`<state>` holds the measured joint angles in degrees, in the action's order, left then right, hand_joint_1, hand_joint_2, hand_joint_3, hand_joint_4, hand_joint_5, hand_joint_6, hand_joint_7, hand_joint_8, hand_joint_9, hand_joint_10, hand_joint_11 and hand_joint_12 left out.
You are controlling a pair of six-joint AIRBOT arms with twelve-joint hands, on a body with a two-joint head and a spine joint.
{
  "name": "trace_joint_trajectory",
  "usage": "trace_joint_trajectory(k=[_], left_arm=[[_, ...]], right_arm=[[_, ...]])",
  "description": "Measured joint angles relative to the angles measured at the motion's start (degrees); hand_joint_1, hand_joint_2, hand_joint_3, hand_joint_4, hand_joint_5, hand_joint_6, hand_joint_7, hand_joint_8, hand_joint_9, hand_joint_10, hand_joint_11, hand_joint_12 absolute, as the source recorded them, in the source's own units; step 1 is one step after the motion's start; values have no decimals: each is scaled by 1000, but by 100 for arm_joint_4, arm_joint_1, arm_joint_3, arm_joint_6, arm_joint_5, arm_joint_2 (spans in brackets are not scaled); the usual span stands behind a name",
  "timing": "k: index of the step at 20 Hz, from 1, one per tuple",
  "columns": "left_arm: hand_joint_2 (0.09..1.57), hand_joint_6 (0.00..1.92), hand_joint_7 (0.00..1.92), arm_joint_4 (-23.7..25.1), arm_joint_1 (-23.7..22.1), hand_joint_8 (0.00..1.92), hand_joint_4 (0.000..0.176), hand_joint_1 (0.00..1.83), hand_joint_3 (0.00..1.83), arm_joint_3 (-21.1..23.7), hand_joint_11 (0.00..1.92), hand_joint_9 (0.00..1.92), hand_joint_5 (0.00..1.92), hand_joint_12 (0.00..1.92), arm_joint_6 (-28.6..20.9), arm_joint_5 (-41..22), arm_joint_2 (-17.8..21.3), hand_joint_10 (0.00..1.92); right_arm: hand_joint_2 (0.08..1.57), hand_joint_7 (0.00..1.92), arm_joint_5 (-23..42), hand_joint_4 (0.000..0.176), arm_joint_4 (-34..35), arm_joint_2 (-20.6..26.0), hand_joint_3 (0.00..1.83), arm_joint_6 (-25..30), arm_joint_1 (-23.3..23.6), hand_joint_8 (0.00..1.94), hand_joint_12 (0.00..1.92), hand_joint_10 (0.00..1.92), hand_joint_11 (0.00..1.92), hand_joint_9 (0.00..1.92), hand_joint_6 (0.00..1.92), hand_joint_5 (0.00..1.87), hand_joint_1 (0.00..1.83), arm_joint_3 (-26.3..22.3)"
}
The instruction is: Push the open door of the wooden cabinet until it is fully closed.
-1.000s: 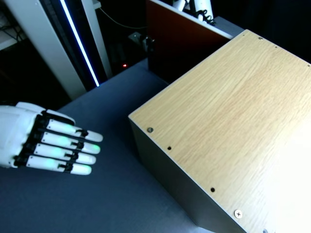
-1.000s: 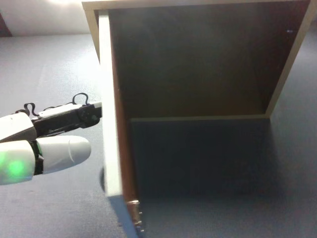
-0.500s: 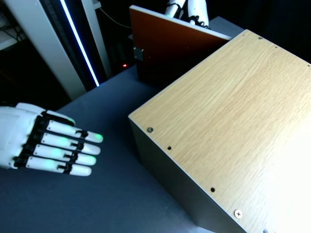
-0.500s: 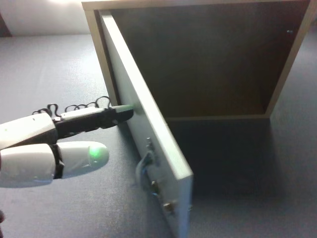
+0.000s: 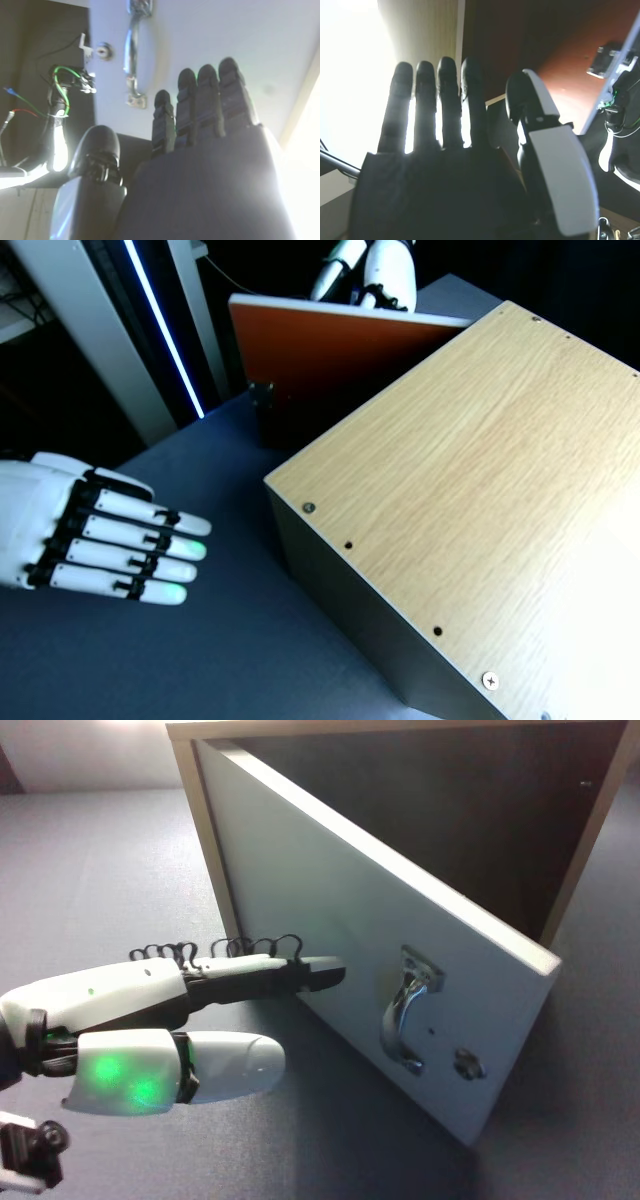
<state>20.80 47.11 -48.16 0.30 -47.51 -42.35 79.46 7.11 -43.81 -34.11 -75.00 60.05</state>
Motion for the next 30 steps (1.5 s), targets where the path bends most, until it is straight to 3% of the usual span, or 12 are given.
trace_joint_trajectory(k=[1, 5, 8, 13, 20, 22, 26, 28, 29, 30], left_arm=[[1387, 14, 183, 4, -52, 3, 140, 0, 1, -20, 167, 125, 163, 64, 0, 26, -44, 5], [1402, 11, 163, 155, -356, 0, 102, 0, 6, -203, 147, 121, 152, 52, 2, 162, -363, 2], [1395, 0, 154, 387, -562, 5, 103, 0, 0, -256, 114, 105, 123, 36, 2, 409, -481, 0], [1386, 11, 116, 837, -1032, 3, 128, 0, 0, -420, 82, 92, 107, 20, -4, 791, -752, 5], [1375, 13, 110, 796, -1338, 4, 144, 0, 0, -470, 136, 104, 159, 43, -4, 1047, -957, 2], [1365, 0, 134, 651, -1416, 10, 157, 0, 0, -505, 138, 117, 125, 45, -9, 1121, -1029, 7], [1336, 15, 149, 448, -1499, 10, 153, 0, 0, -542, 133, 112, 154, 48, -4, 1244, -1145, 2], [1333, 7, 135, 343, -1563, 2, 171, 0, 0, -564, 120, 105, 149, 45, -9, 1307, -1231, 0], [1328, 6, 114, 236, -1587, 0, 169, 0, 0, -566, 129, 94, 148, 51, -7, 1340, -1255, 0], [1331, 9, 114, 131, -1593, 1, 163, 0, 0, -566, 139, 94, 161, 57, -7, 1364, -1281, 1]], right_arm=[[1394, 356, -7, 0, 2, 0, 0, 0, 0, 2, 19, 6, 213, 269, 2, 448, 513, 0], [1408, 344, -2, 0, 17, -2, 3, 11, 0, 0, 40, 6, 246, 279, 0, 435, 492, 0], [1401, 319, -7, 0, 33, -2, 0, 20, 0, 0, 33, 0, 220, 252, 0, 428, 485, 0], [1403, 321, -7, 0, 37, -2, 3, 20, 0, 1, 43, 1, 208, 248, 0, 425, 474, 0], [1404, 341, 4, 0, 33, -2, 2, 22, 0, 4, 67, 6, 218, 274, 4, 445, 462, 0], [1396, 331, 7, 0, 37, -2, 0, 20, 0, 0, 83, 0, 220, 266, 0, 438, 472, 0], [1400, 333, 22, 0, 74, -28, 0, 22, 0, 1, 90, 0, 183, 260, 3, 445, 497, 0], [1396, 321, 20, 0, 66, -33, 2, 22, 0, 4, 357, 1, 64, 248, 1, 443, 475, 0], [1396, 327, 35, 0, 76, -33, 0, 22, 0, 1, 534, 1, 12, 257, 1, 438, 478, 0], [1397, 327, 31, 0, 98, -33, 0, 20, 0, 0, 571, 1, 2, 260, 0, 432, 477, 2]])
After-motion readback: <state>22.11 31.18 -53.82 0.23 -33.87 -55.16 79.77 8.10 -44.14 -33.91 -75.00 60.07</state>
